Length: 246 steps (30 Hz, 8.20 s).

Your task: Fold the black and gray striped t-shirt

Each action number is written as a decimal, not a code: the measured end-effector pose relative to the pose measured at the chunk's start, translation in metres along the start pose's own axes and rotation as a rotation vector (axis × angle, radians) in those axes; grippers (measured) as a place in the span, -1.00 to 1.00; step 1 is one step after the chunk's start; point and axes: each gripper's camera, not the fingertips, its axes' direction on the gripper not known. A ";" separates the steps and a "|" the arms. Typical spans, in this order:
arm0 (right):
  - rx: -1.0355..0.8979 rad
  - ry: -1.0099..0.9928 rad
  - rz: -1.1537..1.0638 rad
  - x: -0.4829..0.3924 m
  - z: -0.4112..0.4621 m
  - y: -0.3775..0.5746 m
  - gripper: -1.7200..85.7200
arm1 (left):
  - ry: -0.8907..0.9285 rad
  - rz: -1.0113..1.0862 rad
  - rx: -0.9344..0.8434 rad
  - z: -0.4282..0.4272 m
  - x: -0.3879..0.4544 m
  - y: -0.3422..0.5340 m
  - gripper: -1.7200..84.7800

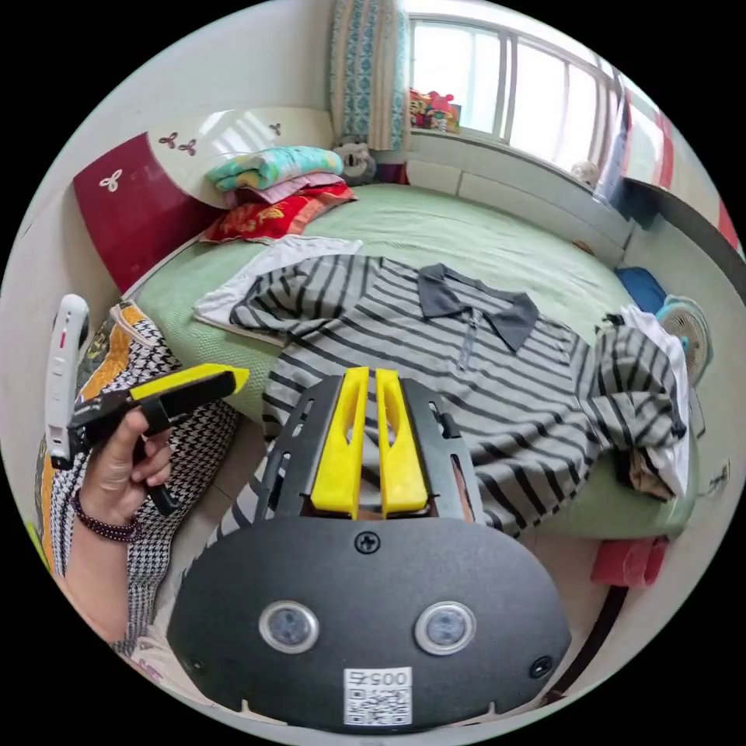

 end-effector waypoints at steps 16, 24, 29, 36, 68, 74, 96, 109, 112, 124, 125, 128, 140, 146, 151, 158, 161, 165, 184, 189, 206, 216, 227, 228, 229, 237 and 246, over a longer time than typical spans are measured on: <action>-0.210 -0.463 -0.317 -0.146 0.172 -0.223 -0.68 | -0.185 -0.157 0.038 0.034 -0.100 -0.072 -0.73; -0.341 -0.320 -0.282 -0.202 0.288 -0.268 -0.72 | -0.153 -0.156 -0.043 0.059 -0.109 -0.084 -0.79; -0.319 -0.221 -0.283 -0.206 0.316 -0.258 -0.86 | -0.154 -0.168 -0.071 0.064 -0.105 -0.092 -0.90; -0.303 -0.296 -0.283 -0.164 0.300 -0.271 -0.98 | -0.172 -0.103 -0.051 0.052 -0.075 -0.091 -0.95; -0.246 -0.212 -0.006 0.147 0.256 -0.154 -0.82 | -0.152 0.136 -0.086 0.049 0.084 -0.061 -0.96; -0.222 -0.296 -0.191 0.083 0.252 -0.151 -0.83 | -0.173 0.143 -0.102 0.056 0.088 -0.061 -0.95; -0.388 -0.290 -0.313 0.080 0.281 -0.112 -0.80 | -0.183 0.116 -0.047 0.072 0.077 -0.082 -0.80; -0.190 -0.254 -0.075 0.138 0.280 -0.176 -0.77 | -0.183 0.122 -0.135 0.143 0.078 -0.113 -0.79; -0.184 -0.308 -0.018 0.131 0.295 -0.205 -0.76 | -0.177 0.130 -0.125 0.148 0.077 -0.112 -0.80; -0.292 -0.321 0.054 0.109 0.388 -0.260 -0.99 | -0.164 0.219 -0.122 0.135 0.067 -0.133 -0.94; -0.271 -0.321 0.059 0.111 0.390 -0.264 -0.99 | -0.166 0.201 -0.118 0.137 0.063 -0.135 -0.94; -0.343 -0.334 0.091 0.114 0.408 -0.268 -1.00 | -0.186 0.202 -0.155 0.159 0.060 -0.133 -0.94; -0.109 -0.459 -0.057 0.225 0.236 -0.229 -0.98 | -0.153 0.105 -0.048 0.114 0.059 -0.102 -0.97; -0.164 -0.167 -0.105 0.270 0.174 -0.097 -0.98 | -0.136 0.143 -0.077 0.106 0.101 -0.081 -0.98; -0.262 -0.087 -0.024 0.309 0.146 -0.007 -0.98 | -0.110 0.282 -0.102 0.110 0.169 -0.098 -0.98; -0.284 -0.064 0.132 0.333 0.117 0.064 -0.98 | -0.040 0.435 -0.182 0.167 0.281 -0.113 -0.97; -0.282 0.011 0.188 0.326 0.118 0.082 -0.98 | -0.067 0.468 -0.243 0.211 0.319 -0.103 -0.97; -0.319 0.075 0.229 0.322 0.122 0.094 -0.99 | -0.041 0.455 -0.341 0.254 0.347 -0.097 -0.97; -0.432 0.009 0.192 0.351 0.109 0.109 -0.99 | 0.031 0.429 -0.308 0.294 0.356 -0.085 -0.97; -0.203 -0.062 0.263 0.390 0.030 0.092 -0.96 | 0.007 0.444 -0.304 0.295 0.364 -0.080 -0.97; -0.189 0.229 0.604 0.557 -0.021 0.025 -0.79 | -0.118 0.543 -0.248 0.295 0.394 -0.056 -0.97; -0.093 0.328 0.431 0.491 -0.040 -0.014 -0.92 | -0.105 0.542 -0.244 0.292 0.389 -0.053 -0.97; -0.104 -0.028 0.174 0.348 0.005 -0.095 -0.82 | -0.070 0.518 -0.249 0.285 0.372 -0.056 -0.97; -0.097 -0.044 0.164 0.342 0.009 -0.094 -0.81 | -0.066 0.518 -0.248 0.285 0.370 -0.056 -0.97; -0.098 -0.044 0.162 0.340 0.010 -0.093 -0.81 | -0.061 0.518 -0.250 0.284 0.367 -0.056 -0.97; -0.289 0.066 0.296 0.390 0.057 -0.011 -0.80 | -0.064 0.525 -0.252 0.278 0.355 -0.059 -0.97; -0.391 0.045 0.409 0.402 0.106 0.058 -0.78 | -0.015 0.357 -0.142 0.201 0.280 -0.092 -0.95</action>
